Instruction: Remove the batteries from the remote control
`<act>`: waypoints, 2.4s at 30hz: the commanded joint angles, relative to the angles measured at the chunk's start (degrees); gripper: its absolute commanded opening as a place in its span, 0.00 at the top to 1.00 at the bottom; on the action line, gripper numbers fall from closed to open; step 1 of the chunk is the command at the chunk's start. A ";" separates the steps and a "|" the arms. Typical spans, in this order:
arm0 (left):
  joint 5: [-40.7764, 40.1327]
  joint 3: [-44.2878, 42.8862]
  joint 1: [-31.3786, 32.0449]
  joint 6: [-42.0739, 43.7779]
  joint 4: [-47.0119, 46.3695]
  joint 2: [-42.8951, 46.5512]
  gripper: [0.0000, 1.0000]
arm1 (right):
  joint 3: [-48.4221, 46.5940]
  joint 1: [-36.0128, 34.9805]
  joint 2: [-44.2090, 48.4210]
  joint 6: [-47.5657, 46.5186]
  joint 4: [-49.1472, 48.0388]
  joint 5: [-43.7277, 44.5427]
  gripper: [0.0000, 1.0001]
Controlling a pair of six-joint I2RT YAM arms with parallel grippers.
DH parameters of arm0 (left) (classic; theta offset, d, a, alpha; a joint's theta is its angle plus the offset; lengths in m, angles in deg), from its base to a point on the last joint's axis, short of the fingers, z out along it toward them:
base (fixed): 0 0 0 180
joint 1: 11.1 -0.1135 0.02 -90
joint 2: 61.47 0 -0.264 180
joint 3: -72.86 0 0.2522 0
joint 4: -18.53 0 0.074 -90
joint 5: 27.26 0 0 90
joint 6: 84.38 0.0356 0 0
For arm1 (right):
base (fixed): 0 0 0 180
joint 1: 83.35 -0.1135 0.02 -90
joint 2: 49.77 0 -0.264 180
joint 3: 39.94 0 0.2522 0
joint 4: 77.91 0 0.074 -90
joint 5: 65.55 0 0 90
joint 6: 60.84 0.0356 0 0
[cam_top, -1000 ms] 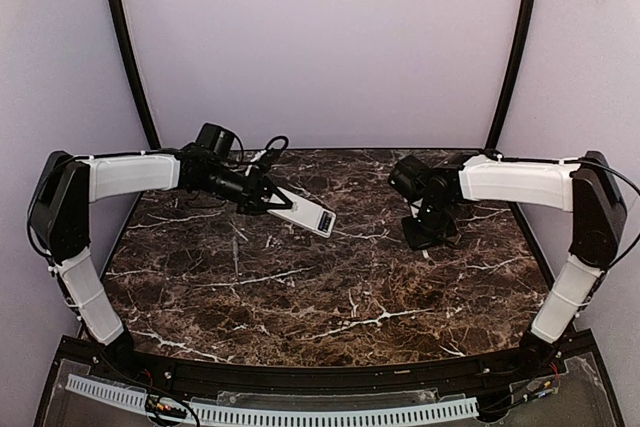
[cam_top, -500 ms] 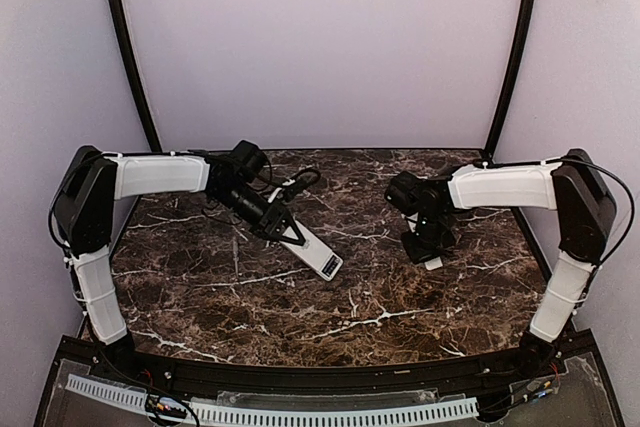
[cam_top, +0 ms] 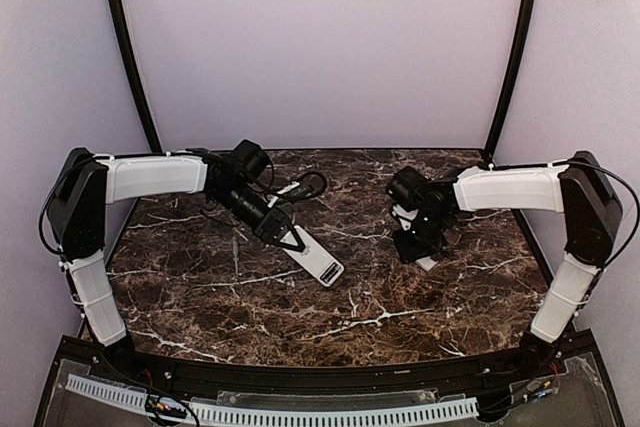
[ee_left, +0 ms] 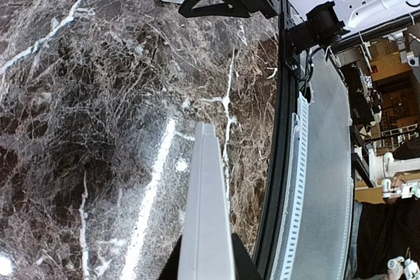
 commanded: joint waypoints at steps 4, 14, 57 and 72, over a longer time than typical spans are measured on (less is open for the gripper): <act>3.09 2.32 0.04 9.00 1.93 5.36 1.00 | 0.58 -0.40 5.78 -2.38 -4.04 -5.19 0.69; 3.74 3.79 0.22 13.76 3.09 7.33 1.00 | 1.74 -0.26 9.20 -3.75 -8.11 -10.60 0.67; -3.88 -2.00 7.02 17.15 16.68 -2.33 1.00 | 6.99 -0.38 16.81 -5.88 -14.76 -22.39 0.63; -13.33 -13.74 7.16 18.66 22.93 -15.31 0.83 | 8.63 -0.38 17.24 -5.98 -16.09 -23.47 0.62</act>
